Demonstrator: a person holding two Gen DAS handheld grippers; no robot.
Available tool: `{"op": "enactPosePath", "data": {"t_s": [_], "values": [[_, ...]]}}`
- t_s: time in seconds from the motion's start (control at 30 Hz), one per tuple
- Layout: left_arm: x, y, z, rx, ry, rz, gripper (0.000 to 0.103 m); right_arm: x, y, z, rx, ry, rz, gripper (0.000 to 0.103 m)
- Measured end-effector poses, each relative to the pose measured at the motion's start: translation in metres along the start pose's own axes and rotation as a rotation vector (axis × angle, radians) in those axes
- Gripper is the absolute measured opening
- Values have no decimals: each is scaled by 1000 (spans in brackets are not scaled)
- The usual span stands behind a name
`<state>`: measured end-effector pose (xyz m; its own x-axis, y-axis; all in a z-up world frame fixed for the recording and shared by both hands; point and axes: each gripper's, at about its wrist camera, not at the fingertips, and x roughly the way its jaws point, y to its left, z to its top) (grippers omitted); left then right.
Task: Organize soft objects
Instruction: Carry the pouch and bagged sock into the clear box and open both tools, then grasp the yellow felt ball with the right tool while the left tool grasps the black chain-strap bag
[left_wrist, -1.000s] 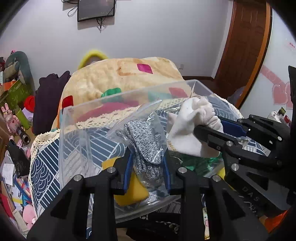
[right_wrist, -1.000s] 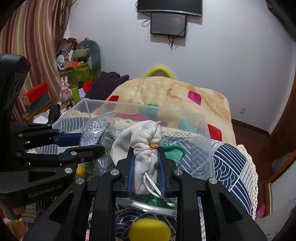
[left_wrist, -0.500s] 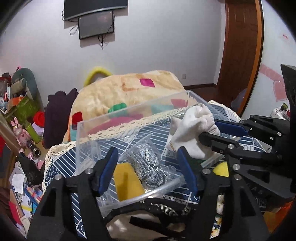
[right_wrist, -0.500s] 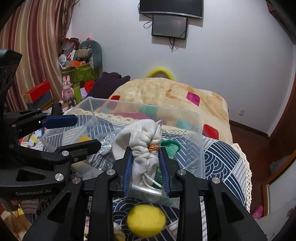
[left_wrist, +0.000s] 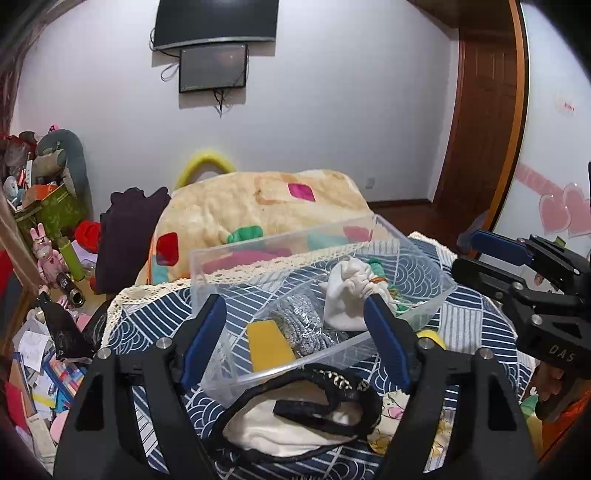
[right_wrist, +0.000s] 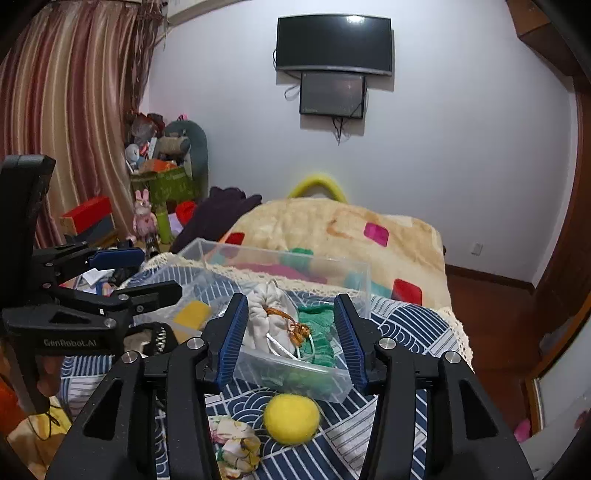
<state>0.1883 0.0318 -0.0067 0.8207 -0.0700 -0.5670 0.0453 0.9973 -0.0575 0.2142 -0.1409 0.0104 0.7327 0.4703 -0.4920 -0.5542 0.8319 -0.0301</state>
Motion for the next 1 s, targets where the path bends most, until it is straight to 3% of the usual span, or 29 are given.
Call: {"op": "enactPosePath", "data": {"t_s": [0.07, 0.17, 0.37, 0.57, 0.7, 0.83, 1.0], "values": [[-9, 2, -1, -3, -18, 4, 83, -6, 0, -1, 7, -19, 2, 54], [-23, 5, -4, 0, -54, 24, 94, -13, 3, -5, 3, -37, -14, 55], [-43, 9, -20, 18, -100, 73, 102, -17, 2, -20, 4, -25, -26, 64], [-30, 8, -48, 0, -38, 85, 102, -6, -1, -44, 18, 33, -30, 64], [-10, 8, -63, -78, 36, 27, 102, 2, -1, -58, 20, 77, -41, 64], [2, 0, -71, -138, 52, -12, 102, 9, -5, -69, 37, 116, -34, 64], [17, -15, -76, -104, 77, -10, 102, 14, -5, -75, 38, 144, -34, 64]]}}
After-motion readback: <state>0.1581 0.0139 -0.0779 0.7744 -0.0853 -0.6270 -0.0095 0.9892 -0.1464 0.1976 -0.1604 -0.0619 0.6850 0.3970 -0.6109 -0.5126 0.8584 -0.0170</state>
